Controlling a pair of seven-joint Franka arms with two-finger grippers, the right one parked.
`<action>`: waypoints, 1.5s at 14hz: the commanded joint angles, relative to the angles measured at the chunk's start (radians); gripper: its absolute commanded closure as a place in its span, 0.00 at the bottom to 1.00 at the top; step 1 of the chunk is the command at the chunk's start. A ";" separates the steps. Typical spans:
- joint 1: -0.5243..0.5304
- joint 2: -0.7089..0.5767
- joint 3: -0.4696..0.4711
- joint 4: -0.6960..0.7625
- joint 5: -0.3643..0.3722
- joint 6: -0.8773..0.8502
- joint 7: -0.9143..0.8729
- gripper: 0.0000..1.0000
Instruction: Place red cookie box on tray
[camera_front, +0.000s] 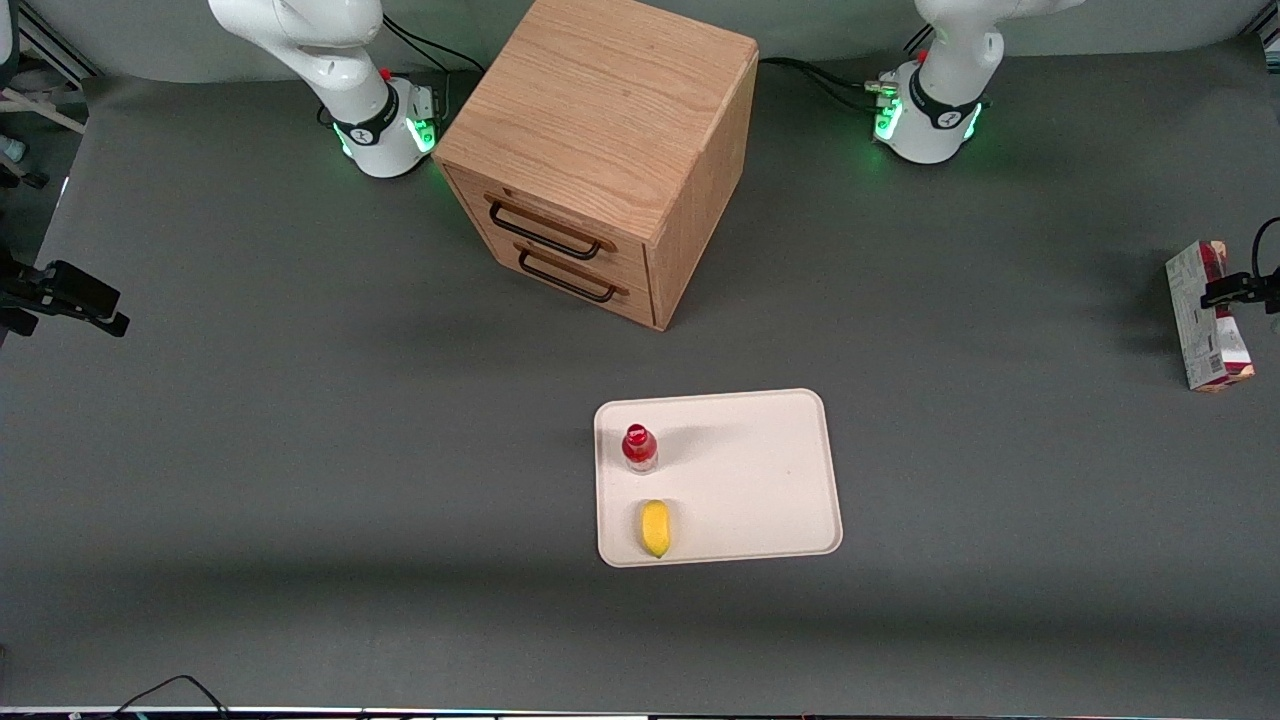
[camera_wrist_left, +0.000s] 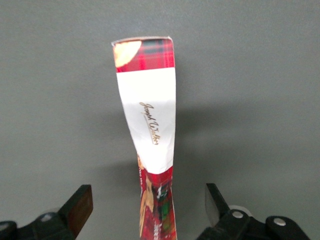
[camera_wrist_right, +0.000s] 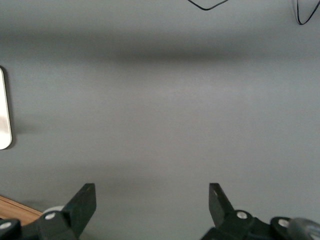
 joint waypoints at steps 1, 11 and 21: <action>-0.006 0.037 0.010 -0.020 -0.125 0.053 0.125 0.02; -0.005 0.072 0.019 0.019 -0.208 0.056 0.196 1.00; -0.029 0.040 0.051 0.661 -0.066 -0.751 -0.029 1.00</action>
